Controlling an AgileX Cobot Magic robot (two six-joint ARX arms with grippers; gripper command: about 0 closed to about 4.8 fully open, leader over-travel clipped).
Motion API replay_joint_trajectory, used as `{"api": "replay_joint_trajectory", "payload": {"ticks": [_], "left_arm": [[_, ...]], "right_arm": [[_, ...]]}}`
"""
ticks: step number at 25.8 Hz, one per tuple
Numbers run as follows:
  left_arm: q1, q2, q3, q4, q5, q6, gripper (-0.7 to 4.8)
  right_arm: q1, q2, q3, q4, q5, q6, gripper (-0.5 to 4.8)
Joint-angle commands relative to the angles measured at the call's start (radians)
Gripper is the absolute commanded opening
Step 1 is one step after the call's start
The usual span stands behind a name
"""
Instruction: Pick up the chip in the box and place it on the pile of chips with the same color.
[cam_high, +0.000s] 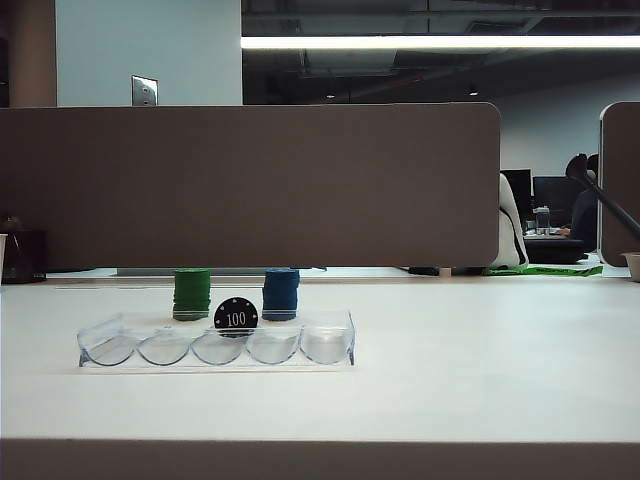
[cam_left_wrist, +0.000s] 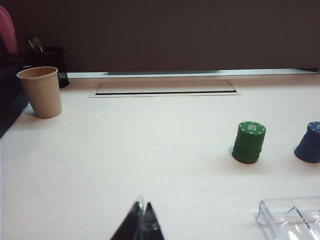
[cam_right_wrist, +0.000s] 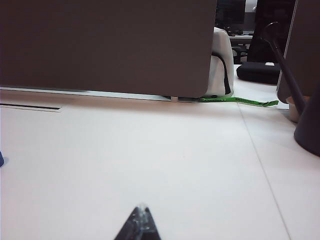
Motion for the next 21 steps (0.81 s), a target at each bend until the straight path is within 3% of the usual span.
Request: {"api": "replay_joint_trajectory", "payload": {"ticks": [1, 14, 17, 21], "left_arm": [[0.002, 0.001, 0.003, 0.009, 0.007, -0.006, -0.05], [0.002, 0.001, 0.003, 0.009, 0.007, -0.008, -0.06], [0.002, 0.001, 0.012, 0.007, 0.004, -0.070, -0.05], [0.001, 0.001, 0.080, -0.068, 0.006, -0.051, -0.06]], "right_arm": [[0.000, 0.000, 0.005, 0.009, 0.000, -0.002, -0.05], [0.000, 0.000, 0.005, 0.012, 0.006, -0.002, -0.05], [0.000, 0.000, 0.017, 0.060, 0.019, -0.002, -0.05], [0.000, 0.002, 0.071, 0.037, 0.019, -0.002, -0.05]]}}
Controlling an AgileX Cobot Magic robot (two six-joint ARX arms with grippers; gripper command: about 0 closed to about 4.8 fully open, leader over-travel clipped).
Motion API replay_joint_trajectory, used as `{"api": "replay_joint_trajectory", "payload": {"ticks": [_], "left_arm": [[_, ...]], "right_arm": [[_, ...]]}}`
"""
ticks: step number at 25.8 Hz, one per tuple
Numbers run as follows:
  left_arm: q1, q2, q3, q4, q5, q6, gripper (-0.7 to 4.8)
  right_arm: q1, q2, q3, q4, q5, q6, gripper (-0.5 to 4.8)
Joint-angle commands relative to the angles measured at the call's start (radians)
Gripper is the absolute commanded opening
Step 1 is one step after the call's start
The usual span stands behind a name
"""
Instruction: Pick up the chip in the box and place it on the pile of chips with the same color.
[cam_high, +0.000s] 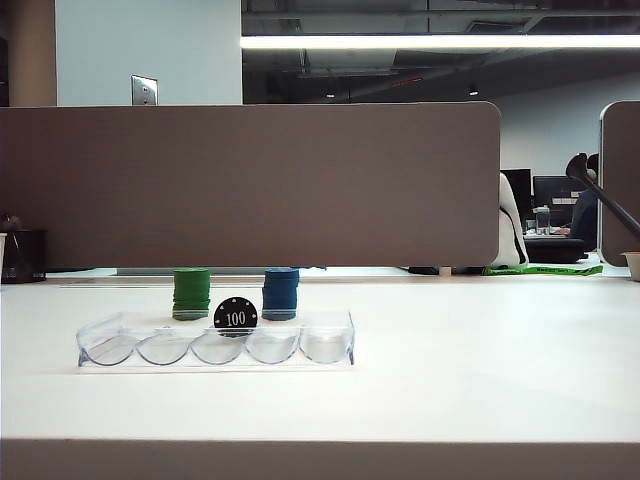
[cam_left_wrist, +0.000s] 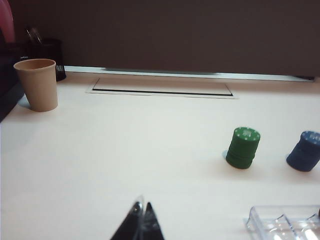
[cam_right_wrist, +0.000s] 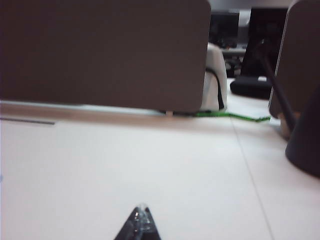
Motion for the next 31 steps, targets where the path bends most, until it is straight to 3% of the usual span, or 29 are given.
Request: {"api": "replay_joint_trajectory", "payload": {"ticks": [1, 6, 15, 19, 21, 27, 31], "left_arm": [[0.001, 0.000, 0.079, -0.061, 0.006, 0.016, -0.06], [0.001, 0.071, 0.212, -0.138, 0.033, 0.032, -0.05], [-0.023, 0.380, 0.399, -0.200, 0.146, 0.044, -0.05], [-0.087, 0.519, 0.482, -0.201, 0.146, 0.109, -0.05], [-0.163, 0.580, 0.505, -0.181, 0.142, 0.112, -0.05], [-0.274, 0.663, 0.505, -0.176, 0.113, 0.114, -0.06], [-0.317, 0.711, 0.504, -0.156, 0.097, 0.118, -0.06]], "right_arm": [[0.000, 0.005, 0.063, -0.008, 0.003, -0.001, -0.05], [0.000, 0.074, 0.191, -0.141, -0.011, -0.002, -0.05], [0.016, 0.354, 0.423, -0.246, -0.069, -0.075, -0.05], [0.059, 0.515, 0.568, -0.370, -0.069, -0.110, -0.05], [0.123, 0.633, 0.652, -0.436, -0.068, -0.110, -0.05], [0.307, 0.807, 0.693, -0.406, -0.057, -0.110, -0.05], [0.441, 0.912, 0.693, -0.340, 0.045, -0.110, -0.05]]}}
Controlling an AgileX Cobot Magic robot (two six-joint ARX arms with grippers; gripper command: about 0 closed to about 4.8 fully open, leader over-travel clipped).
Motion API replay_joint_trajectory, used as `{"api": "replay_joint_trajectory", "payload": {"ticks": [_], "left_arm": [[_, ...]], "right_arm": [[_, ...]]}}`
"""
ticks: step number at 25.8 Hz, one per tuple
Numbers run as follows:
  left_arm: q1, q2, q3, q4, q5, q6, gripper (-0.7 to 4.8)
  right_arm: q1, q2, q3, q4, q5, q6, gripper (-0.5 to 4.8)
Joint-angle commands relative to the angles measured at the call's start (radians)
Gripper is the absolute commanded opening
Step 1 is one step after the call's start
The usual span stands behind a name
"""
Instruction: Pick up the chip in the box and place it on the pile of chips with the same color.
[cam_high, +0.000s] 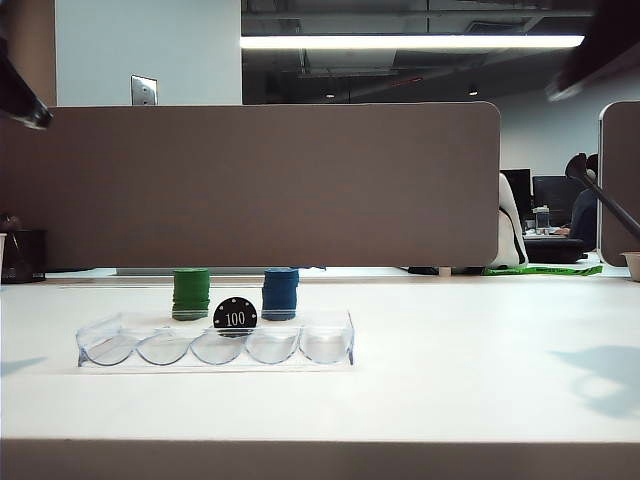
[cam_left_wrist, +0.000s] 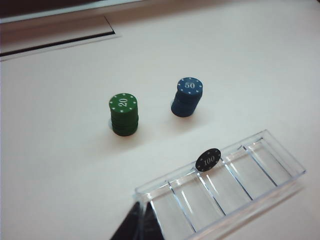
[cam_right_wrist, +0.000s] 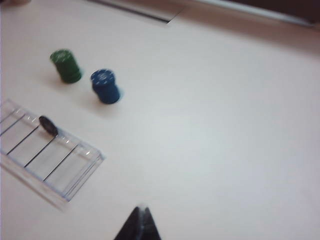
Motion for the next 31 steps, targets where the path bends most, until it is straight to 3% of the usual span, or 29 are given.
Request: {"api": "replay_joint_trajectory", "payload": {"ticks": [1, 5, 15, 31], "left_arm": [[-0.018, 0.028, 0.002, 0.034, -0.006, 0.005, -0.05], [-0.019, 0.043, 0.002, 0.047, -0.005, 0.003, -0.05], [-0.018, 0.043, 0.001, 0.046, -0.005, -0.004, -0.05], [-0.018, 0.043, 0.001, 0.046, -0.005, -0.005, -0.05]], "right_arm": [[0.075, 0.055, 0.005, 0.076, 0.093, -0.003, -0.05], [0.124, 0.129, 0.005, 0.150, 0.098, -0.003, -0.05], [0.129, 0.204, 0.005, 0.286, 0.095, 0.000, -0.05], [0.129, 0.205, 0.004, 0.302, 0.095, 0.000, -0.05]]}}
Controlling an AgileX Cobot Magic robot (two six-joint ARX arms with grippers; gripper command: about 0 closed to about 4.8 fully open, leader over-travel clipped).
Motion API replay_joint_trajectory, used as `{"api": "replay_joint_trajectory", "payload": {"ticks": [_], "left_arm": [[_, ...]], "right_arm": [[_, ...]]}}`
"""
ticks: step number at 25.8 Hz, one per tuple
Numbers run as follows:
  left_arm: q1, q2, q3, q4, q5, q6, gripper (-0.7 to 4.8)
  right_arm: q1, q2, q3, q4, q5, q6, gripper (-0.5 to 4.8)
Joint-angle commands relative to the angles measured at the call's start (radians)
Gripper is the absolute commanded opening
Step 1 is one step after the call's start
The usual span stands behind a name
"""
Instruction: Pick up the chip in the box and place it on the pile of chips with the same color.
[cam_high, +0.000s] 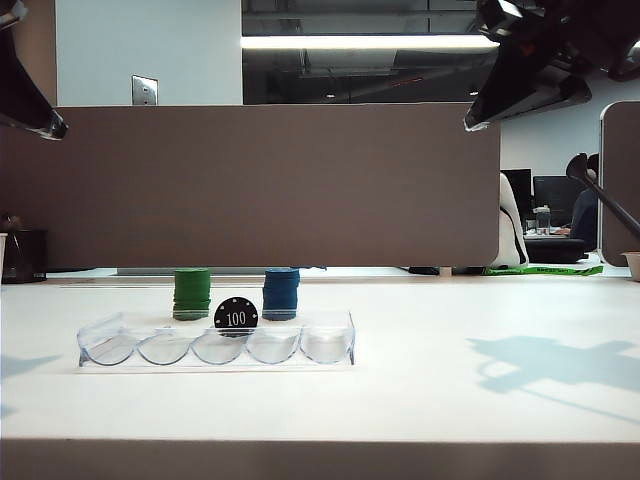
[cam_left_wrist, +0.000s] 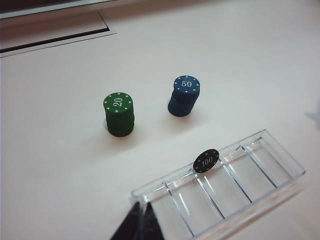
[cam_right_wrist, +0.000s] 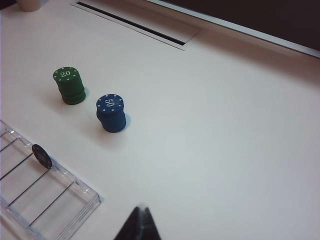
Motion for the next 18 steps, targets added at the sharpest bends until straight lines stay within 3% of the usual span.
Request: {"api": "replay_joint_trajectory", "payload": {"ticks": [1, 8, 18], "left_arm": [[-0.001, -0.002, 0.002, 0.011, -0.002, -0.001, -0.05], [-0.001, -0.002, 0.002, -0.011, 0.000, -0.050, -0.05], [-0.001, -0.002, 0.001, -0.057, 0.002, -0.053, -0.05]], "right_arm": [[0.000, -0.004, 0.004, 0.014, 0.000, 0.001, -0.05], [0.000, -0.004, 0.003, -0.058, 0.000, 0.030, -0.05], [0.000, -0.004, 0.003, -0.068, 0.000, 0.030, -0.05]]}}
